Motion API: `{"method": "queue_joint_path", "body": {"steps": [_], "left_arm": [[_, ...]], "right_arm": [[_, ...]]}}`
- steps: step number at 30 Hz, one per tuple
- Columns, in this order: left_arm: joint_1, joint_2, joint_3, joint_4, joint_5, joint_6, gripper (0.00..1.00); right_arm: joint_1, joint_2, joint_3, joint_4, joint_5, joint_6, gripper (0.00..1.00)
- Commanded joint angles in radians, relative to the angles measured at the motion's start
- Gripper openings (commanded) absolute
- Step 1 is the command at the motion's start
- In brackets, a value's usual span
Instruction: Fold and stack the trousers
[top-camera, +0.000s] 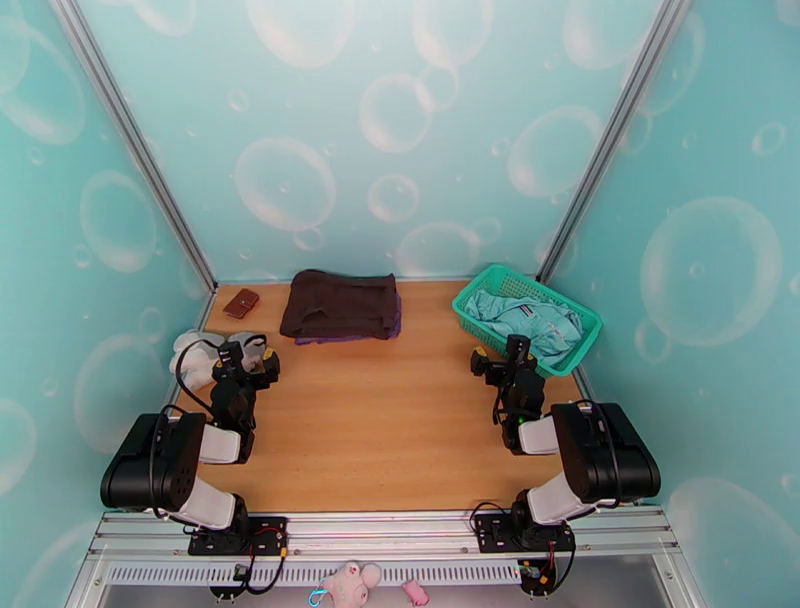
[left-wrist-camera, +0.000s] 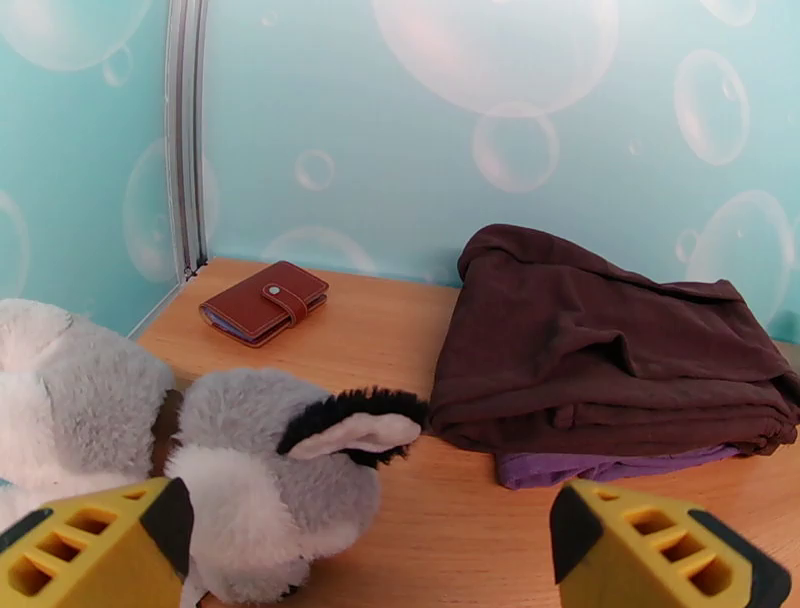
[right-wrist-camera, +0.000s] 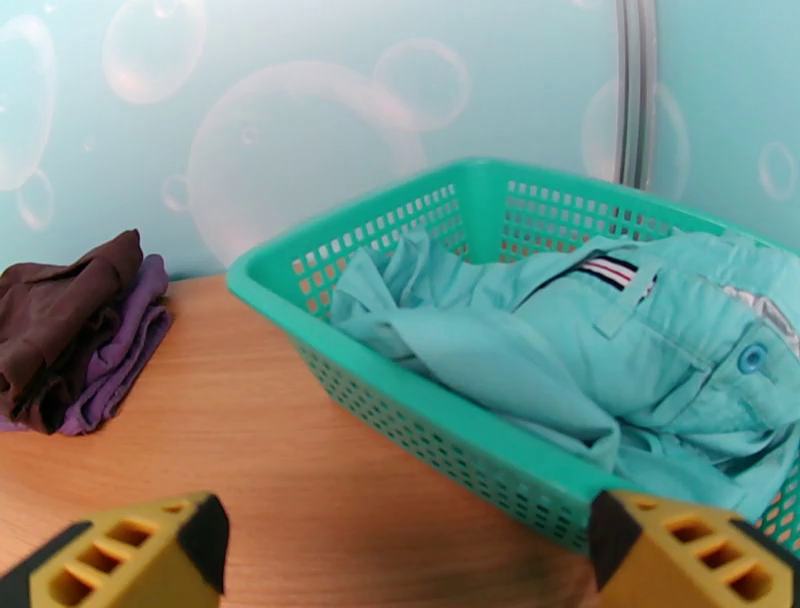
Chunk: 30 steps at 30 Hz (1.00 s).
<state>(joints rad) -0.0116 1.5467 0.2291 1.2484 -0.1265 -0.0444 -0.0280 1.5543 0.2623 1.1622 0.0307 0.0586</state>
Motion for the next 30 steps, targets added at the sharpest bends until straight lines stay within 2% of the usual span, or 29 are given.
{"method": "queue_joint_path", "body": {"steps": [1, 15, 30], "left_arm": [[0.002, 0.004, 0.013, -0.005, 0.006, 0.018, 1.0], [0.011, 0.004, 0.016, -0.015, 0.023, 0.012, 0.99], [0.003, 0.004, 0.014, -0.009, 0.001, 0.014, 0.99]], "right_arm": [[-0.006, 0.004, 0.014, -0.003, 0.0, -0.012, 0.99], [-0.009, 0.005, 0.012, -0.001, -0.004, -0.009, 0.99], [0.026, 0.003, 0.002, 0.017, 0.066, -0.031, 0.99]]}}
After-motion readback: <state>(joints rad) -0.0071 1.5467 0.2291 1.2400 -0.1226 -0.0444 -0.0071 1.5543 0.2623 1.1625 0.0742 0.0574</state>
